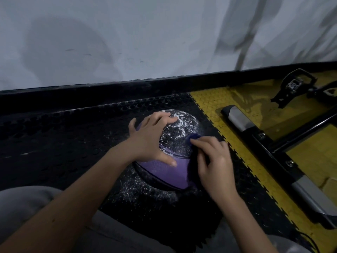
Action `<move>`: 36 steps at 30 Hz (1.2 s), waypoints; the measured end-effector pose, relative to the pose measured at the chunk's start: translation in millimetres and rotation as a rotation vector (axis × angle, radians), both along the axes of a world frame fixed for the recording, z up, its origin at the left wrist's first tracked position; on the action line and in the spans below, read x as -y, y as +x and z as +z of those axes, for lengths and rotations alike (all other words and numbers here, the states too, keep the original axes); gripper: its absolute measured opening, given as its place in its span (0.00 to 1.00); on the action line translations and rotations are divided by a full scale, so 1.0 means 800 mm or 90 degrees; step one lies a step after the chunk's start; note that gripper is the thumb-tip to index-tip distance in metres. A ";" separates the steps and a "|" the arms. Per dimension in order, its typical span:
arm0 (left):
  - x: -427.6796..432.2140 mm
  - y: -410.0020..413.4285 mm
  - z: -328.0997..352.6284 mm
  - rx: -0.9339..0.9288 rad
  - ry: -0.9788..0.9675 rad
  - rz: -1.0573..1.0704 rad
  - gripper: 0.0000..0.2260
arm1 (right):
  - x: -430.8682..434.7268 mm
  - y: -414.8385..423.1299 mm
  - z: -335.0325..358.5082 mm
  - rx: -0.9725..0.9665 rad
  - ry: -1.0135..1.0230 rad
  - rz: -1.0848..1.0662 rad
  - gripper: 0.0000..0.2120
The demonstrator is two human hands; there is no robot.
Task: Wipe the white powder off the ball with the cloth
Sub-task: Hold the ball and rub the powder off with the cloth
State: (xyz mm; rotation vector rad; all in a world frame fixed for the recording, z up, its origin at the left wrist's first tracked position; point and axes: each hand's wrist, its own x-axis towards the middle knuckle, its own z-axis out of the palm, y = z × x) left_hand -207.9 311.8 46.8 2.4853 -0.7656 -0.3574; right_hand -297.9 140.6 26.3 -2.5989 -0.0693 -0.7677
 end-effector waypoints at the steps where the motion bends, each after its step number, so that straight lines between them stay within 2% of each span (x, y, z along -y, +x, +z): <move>1: -0.001 0.000 0.000 0.005 0.003 0.002 0.49 | -0.011 -0.006 -0.001 0.000 -0.014 0.036 0.13; 4: -0.004 -0.001 -0.001 0.002 -0.004 0.003 0.48 | -0.013 -0.007 0.001 -0.003 -0.053 0.096 0.13; 8: -0.002 0.000 0.002 -0.019 -0.020 -0.006 0.48 | 0.032 0.024 0.005 -0.035 0.030 -0.022 0.14; 10: 0.000 0.000 0.002 -0.018 -0.022 -0.008 0.48 | 0.029 0.023 0.005 -0.033 0.035 -0.037 0.14; 15: -0.005 0.000 0.002 -0.031 -0.019 -0.011 0.48 | -0.003 -0.002 0.005 -0.004 -0.009 0.102 0.13; 20: -0.005 0.003 0.002 -0.049 -0.039 -0.019 0.48 | 0.042 0.034 0.007 -0.055 0.113 -0.002 0.15; 25: -0.013 0.006 0.003 -0.044 -0.032 -0.037 0.48 | 0.032 0.019 0.001 -0.048 0.133 0.010 0.14; 29: -0.035 0.015 0.004 -0.044 -0.044 -0.083 0.46 | 0.013 0.004 0.004 -0.051 0.106 0.019 0.15; 36: -0.063 0.010 0.024 -0.031 0.040 -0.055 0.43 | -0.019 -0.018 0.001 -0.039 0.047 0.088 0.15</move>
